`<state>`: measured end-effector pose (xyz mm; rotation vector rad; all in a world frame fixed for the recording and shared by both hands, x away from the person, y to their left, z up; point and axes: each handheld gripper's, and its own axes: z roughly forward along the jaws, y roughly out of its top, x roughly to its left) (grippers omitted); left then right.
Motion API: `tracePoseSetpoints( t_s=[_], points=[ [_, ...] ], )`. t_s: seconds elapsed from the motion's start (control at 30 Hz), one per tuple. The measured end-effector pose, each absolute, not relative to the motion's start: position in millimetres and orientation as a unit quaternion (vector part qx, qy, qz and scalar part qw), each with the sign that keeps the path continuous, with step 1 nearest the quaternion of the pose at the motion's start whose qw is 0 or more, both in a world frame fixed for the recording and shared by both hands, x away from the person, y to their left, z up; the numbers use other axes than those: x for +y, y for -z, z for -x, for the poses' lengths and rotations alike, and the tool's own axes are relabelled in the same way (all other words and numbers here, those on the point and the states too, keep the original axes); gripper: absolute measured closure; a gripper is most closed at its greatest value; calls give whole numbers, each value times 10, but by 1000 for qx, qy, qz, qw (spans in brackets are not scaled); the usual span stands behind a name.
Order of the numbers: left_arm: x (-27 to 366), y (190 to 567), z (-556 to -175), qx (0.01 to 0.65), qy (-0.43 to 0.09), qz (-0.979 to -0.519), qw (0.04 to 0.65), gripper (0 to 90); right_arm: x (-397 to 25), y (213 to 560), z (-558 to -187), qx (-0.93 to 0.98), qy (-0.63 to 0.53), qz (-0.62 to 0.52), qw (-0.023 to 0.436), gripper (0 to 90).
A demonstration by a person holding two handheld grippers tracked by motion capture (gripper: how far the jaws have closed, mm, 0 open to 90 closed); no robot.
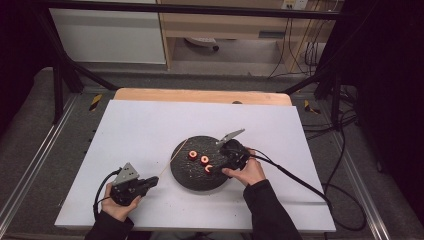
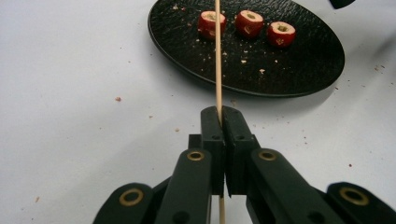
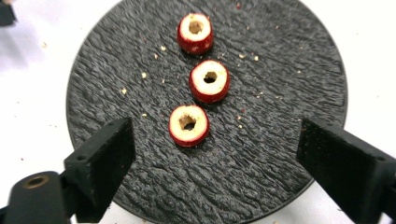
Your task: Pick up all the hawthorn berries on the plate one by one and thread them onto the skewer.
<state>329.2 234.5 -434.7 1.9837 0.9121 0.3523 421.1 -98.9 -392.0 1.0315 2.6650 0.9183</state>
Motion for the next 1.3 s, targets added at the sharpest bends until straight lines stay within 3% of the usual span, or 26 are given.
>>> tracePoseSetpoints(
  t_s=[0.43, 0.83, 1.3],
  points=[
    [2337, 4355, -3294, 368, -142, -804, 446, 881, -670, 4006, -4366, 912, -233, -335, 38, 323],
    [2334, 4352, -3290, 367, -142, -804, 446, 880, -643, 4078, -4453, 908, -222, -357, 3, 505],
    [2330, 4356, -3292, 366, -141, -806, 443, 881, -637, 4124, -4499, 907, -213, -364, -24, 600]
  ],
)
